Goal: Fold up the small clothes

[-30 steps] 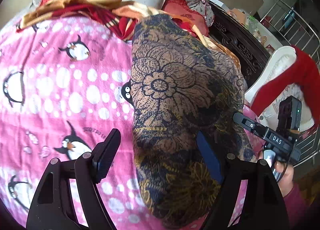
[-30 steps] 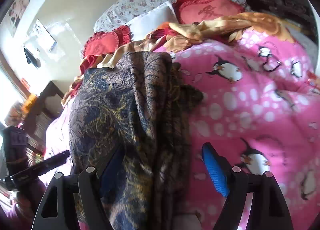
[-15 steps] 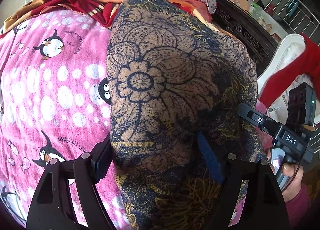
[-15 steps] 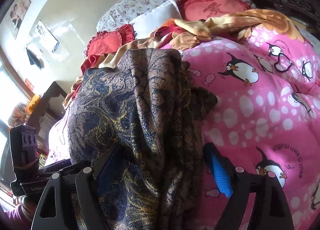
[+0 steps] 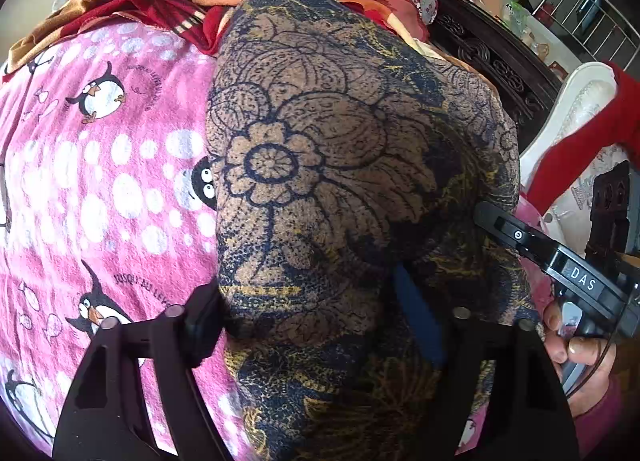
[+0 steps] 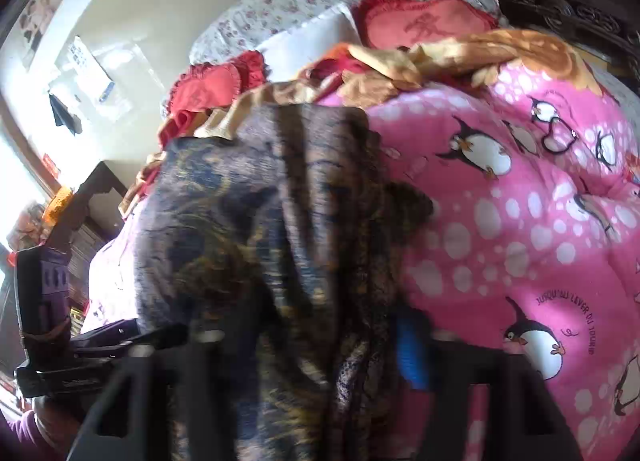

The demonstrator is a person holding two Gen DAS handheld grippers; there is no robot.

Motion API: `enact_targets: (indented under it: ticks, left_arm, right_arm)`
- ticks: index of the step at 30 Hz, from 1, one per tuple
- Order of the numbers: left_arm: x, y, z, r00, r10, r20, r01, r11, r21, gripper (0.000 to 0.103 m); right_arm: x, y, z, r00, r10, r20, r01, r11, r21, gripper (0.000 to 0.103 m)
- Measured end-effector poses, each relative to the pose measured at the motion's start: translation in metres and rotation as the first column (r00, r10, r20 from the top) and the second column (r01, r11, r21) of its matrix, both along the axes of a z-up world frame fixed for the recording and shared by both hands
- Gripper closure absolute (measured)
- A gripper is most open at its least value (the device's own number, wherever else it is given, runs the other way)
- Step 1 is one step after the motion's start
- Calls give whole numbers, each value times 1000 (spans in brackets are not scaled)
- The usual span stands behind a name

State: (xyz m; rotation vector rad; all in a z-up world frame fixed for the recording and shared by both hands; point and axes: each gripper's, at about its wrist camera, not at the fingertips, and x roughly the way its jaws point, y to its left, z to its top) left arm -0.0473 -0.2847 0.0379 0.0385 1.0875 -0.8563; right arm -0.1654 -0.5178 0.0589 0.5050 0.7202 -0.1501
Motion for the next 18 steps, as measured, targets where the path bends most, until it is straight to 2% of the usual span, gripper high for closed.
enact_targets:
  ticks: [2, 5, 7, 11, 14, 18]
  left_arm:
    - [-2, 3, 3, 1000, -2, -10, 2, 1000, -16, 54]
    - [-6, 6, 14, 1000, -11, 10, 11, 1000, -23, 72]
    - [-9, 12, 23, 1000, -18, 17, 18, 999, -40, 76]
    - [-23, 35, 48, 999, -33, 29, 35, 996, -76, 77]
    - [-38, 66, 65, 998, -34, 46, 38, 997, -71, 77]
    - [-55, 116, 69, 1000, -4, 29, 5, 1000, -28, 77]
  right_arm:
    - [1, 8, 4, 1000, 13, -7, -13, 1000, -23, 75]
    - [0, 17, 15, 1000, 23, -1, -23, 999, -30, 80]
    - [-4, 20, 24, 999, 35, 18, -35, 999, -2, 81]
    - [-10, 43, 45, 995, 88, 36, -88, 996, 15, 82]
    - [-16, 69, 56, 989, 146, 36, -147, 989, 25, 82]
    - [-24, 106, 55, 975, 218, 32, -220, 971, 89, 82]
